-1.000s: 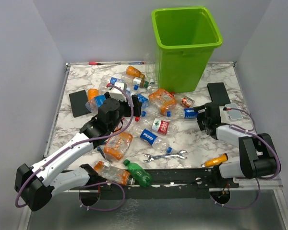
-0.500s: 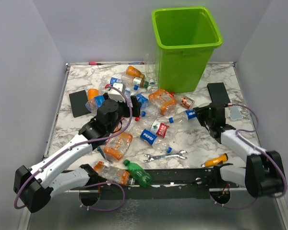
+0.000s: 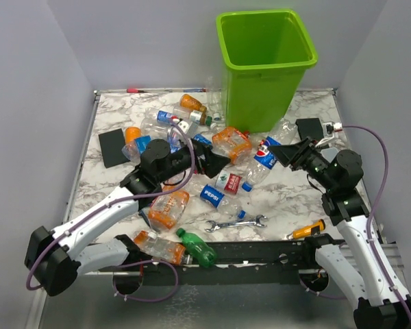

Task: Put the plastic bottles in the bin
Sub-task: Pick up the plastic bottle at the center of the board.

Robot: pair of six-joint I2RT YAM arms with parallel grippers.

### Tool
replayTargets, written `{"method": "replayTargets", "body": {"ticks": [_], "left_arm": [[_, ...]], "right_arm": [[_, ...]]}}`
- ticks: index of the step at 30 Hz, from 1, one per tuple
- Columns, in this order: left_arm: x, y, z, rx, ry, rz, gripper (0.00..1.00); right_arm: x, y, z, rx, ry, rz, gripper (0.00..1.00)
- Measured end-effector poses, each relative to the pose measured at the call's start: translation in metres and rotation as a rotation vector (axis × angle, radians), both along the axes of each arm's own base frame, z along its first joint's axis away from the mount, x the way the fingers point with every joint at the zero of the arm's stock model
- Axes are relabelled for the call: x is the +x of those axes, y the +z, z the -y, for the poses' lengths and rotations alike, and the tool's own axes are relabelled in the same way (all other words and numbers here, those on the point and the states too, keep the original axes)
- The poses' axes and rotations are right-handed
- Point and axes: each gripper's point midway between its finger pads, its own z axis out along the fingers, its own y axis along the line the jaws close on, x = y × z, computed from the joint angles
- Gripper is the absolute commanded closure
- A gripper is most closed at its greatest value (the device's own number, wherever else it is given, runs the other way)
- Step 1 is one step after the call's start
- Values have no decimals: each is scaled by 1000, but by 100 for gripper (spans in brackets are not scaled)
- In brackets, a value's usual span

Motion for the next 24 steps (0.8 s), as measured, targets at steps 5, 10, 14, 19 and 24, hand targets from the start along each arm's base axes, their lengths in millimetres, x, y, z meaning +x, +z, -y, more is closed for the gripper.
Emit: {"method": "replayTargets", "body": {"ticks": [5, 10, 14, 19, 24], "left_arm": [[-35, 6, 45, -68, -320, -74, 1], [-71, -2, 61, -71, -507, -134, 1], [-91, -6, 70, -63, -596, -148, 1], [-96, -19, 78, -37, -625, -177, 10], [-87, -33, 84, -10, -604, -211, 25]], "right_arm": [[-13, 9, -14, 2, 114, 45, 60], [-12, 24, -19, 31, 146, 102, 62], [-11, 33, -20, 64, 148, 138, 62], [-10, 42, -22, 105, 154, 164, 62], [-11, 44, -23, 127, 164, 164, 62]]}}
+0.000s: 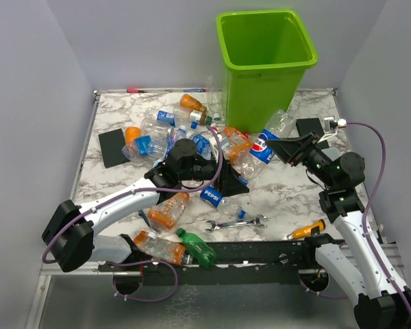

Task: Put the plastic bottles in the bin
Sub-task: Pick up the plastic bottle at the center of the board.

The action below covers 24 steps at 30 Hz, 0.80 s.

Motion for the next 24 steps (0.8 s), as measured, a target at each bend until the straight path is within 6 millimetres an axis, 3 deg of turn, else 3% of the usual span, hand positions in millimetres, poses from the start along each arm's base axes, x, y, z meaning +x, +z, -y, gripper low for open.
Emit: {"method": "replayTargets", "body": {"ticks": [6, 12, 13, 14, 16, 18, 21, 24], "left_arm": [[8, 7, 2, -5, 33, 25, 50], [11, 10, 3, -10, 42, 44, 83], [11, 10, 3, -10, 41, 48, 89], [11, 10, 3, -9, 40, 53, 97], [11, 9, 2, -5, 38, 57, 100], [11, 7, 2, 5, 37, 65, 100], [13, 3, -3, 34, 53, 93, 100], [19, 1, -14, 89, 104, 159, 100]], "right_arm": [[-2, 1, -1, 2, 11, 7, 62], [-2, 1, -2, -4, 15, 10, 59], [-3, 1, -2, -6, 16, 12, 54], [-3, 0, -2, -9, 16, 12, 42], [-3, -1, -2, -11, 19, 8, 18], [-5, -3, -4, -20, 30, -1, 3], [-7, -5, -4, -53, 39, -26, 0], [-11, 4, -3, -105, 35, -36, 0]]}}
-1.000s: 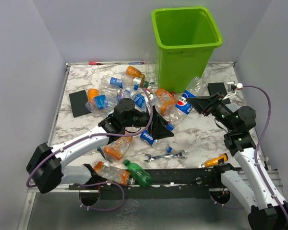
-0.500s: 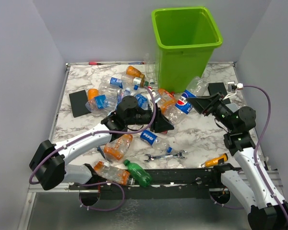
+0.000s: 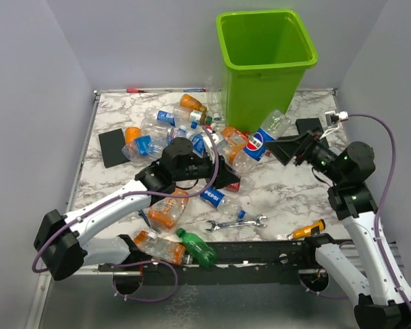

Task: Put the plastic bottles in the bin
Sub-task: Pick up the plastic bottle at the center of the board.

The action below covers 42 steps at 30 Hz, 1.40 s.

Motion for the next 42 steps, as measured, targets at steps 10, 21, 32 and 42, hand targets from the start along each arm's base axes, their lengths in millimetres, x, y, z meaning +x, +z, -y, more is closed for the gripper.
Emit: {"method": "replayTargets", "body": {"ticks": [10, 21, 32, 42], "left_arm": [[8, 11, -54, 193, 113, 576, 100], [-15, -46, -82, 634, -297, 1091, 100], [23, -27, -109, 939, -315, 1376, 100], [29, -14, -111, 982, -323, 1459, 100]], "right_arm": [[-37, 74, 13, -191, -41, 176, 0], [-9, 62, -16, -301, 111, 92, 0], [-27, -2, -59, -435, 336, -70, 0], [-48, -70, -81, -511, 422, -146, 0]]}}
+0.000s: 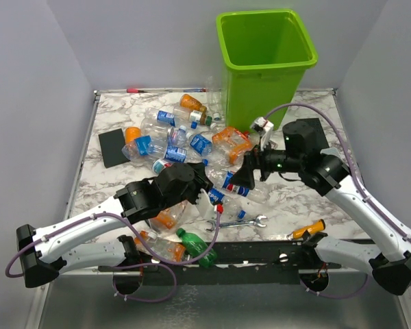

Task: Put the plastic bottles in the bin
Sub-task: Pick up the plastic bottle at the center of the board.

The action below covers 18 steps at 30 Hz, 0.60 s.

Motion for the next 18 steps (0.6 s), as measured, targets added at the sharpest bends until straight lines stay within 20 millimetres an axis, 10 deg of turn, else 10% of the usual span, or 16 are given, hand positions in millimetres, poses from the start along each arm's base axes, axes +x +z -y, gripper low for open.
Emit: {"method": "replayTargets", "body": {"ticks": [9, 18], "left_arm": [[3, 35, 7, -47, -17, 49, 100], [1, 32, 9, -25, -36, 37, 100]], "right_arm": [[-8, -24, -42, -155, 105, 73, 5], [4, -37, -41, -241, 64, 143, 48]]}}
